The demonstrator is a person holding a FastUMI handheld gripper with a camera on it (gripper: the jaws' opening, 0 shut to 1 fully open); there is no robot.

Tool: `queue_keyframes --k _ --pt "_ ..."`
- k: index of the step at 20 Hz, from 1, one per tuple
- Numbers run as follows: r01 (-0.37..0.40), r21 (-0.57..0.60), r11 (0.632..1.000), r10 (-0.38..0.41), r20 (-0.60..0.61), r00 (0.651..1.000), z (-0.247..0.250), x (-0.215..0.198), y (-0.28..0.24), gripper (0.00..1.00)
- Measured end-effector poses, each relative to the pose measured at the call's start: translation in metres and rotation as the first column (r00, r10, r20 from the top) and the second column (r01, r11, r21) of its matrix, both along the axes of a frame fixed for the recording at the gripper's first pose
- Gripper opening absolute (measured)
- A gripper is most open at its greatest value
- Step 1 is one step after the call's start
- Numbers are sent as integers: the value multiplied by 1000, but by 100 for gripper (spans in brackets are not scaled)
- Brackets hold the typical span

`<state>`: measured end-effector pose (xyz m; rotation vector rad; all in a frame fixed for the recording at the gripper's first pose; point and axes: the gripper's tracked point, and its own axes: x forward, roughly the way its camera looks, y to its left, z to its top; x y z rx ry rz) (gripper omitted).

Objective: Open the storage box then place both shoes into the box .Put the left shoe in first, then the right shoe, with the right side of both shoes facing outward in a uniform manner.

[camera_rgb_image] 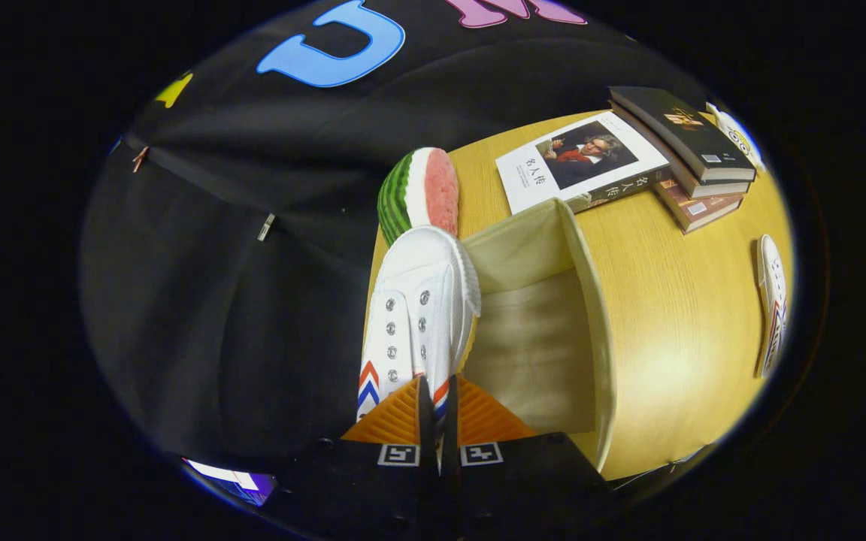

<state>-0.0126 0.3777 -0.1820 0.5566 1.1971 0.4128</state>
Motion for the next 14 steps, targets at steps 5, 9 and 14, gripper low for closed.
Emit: queue_keyframes --k 5,9,14 --pt "-5 88 996 4 13 1000 7 2 24 41" --pt "-75 36 997 70 130 989 29 5 -5 98" --pt "-58 20 998 52 248 967 66 18 -93 98"
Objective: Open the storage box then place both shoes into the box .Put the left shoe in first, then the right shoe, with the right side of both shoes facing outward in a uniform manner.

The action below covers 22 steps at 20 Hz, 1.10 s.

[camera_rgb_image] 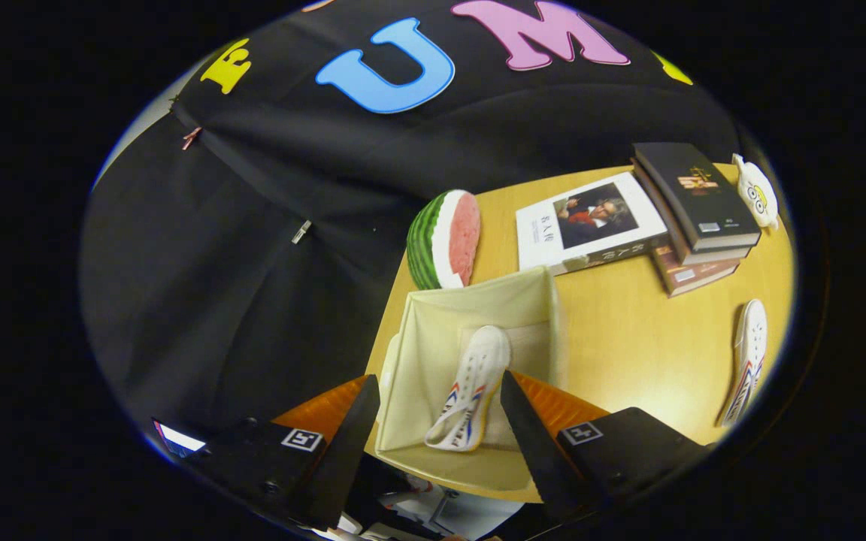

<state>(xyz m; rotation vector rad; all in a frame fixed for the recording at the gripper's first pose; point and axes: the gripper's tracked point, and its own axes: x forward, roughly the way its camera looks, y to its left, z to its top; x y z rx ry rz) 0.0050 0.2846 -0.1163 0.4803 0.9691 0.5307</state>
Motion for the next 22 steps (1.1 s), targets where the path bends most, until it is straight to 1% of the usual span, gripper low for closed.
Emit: queue_keyframes --k 4,8,11,14,17,19,22 --pt "64 -57 996 -61 53 997 8 17 -101 98" --pt "147 -115 982 -138 82 987 -3 28 -190 98" --pt "197 -144 970 -189 66 980 -19 27 -245 98" --pt "236 -153 960 -235 23 972 -36 21 -289 98" --pt "254 -176 951 -258 3 966 -55 18 -327 98" --pt "253 -208 945 -257 11 966 -68 17 -352 98" --pt "222 -283 933 -229 8 973 -100 9 -385 99"
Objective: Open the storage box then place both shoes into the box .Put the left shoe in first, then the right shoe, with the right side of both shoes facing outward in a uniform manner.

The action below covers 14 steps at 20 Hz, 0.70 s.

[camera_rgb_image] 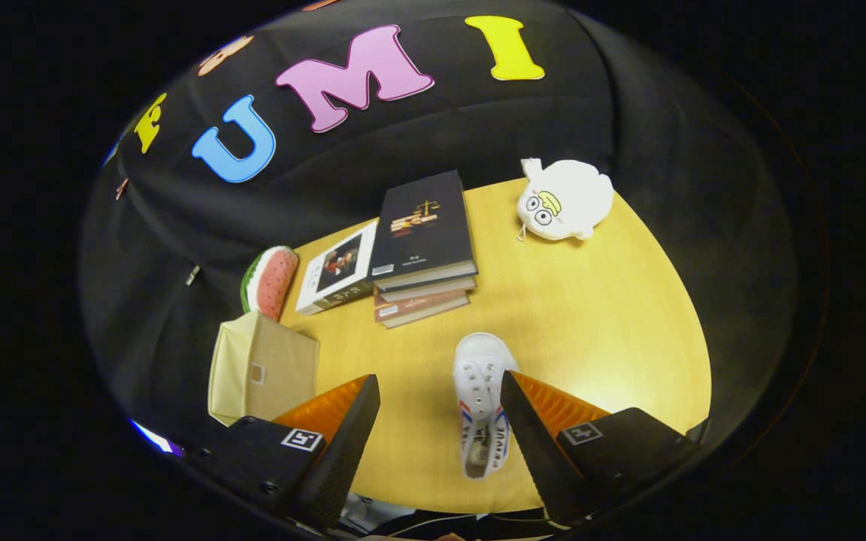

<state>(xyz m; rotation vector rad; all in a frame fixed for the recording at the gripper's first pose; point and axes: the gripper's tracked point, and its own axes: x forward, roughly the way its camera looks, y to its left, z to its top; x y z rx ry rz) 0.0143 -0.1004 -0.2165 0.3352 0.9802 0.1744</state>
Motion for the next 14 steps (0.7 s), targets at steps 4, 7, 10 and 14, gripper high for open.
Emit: queue_keyframes --k 4,7,10,14 --pt "-60 -63 996 55 -73 996 -51 -21 -29 99" --pt "-119 -79 990 107 -135 985 -86 -38 -37 99" --pt "-172 -105 979 152 -175 973 -114 -48 -41 99" --pt "-185 -91 978 162 -215 963 -137 -49 -34 99"
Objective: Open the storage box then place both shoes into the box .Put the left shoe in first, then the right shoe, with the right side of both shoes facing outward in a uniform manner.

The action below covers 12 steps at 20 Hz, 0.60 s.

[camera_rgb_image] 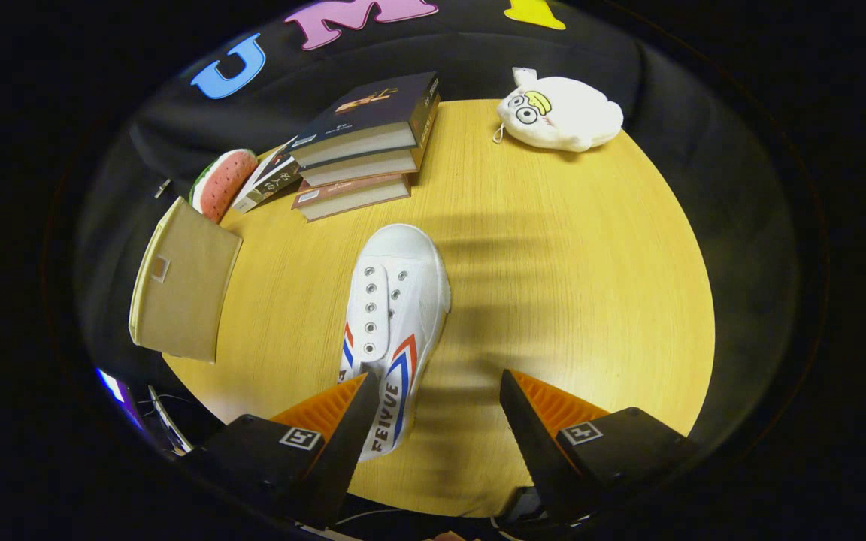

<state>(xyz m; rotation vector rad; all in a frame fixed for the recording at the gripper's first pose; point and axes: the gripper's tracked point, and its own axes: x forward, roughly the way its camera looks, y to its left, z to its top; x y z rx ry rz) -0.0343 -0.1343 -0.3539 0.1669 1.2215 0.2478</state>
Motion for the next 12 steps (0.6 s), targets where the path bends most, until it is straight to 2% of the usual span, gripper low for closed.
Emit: queue_keyframes --k 5,8,10,12 --pt "14 -11 1000 -14 -48 999 -25 7 12 99" --pt "27 21 999 -26 -65 998 -29 4 27 97" --pt "25 64 998 -22 -58 998 -27 6 39 84" --pt "49 71 996 -44 -72 996 -28 4 40 49"
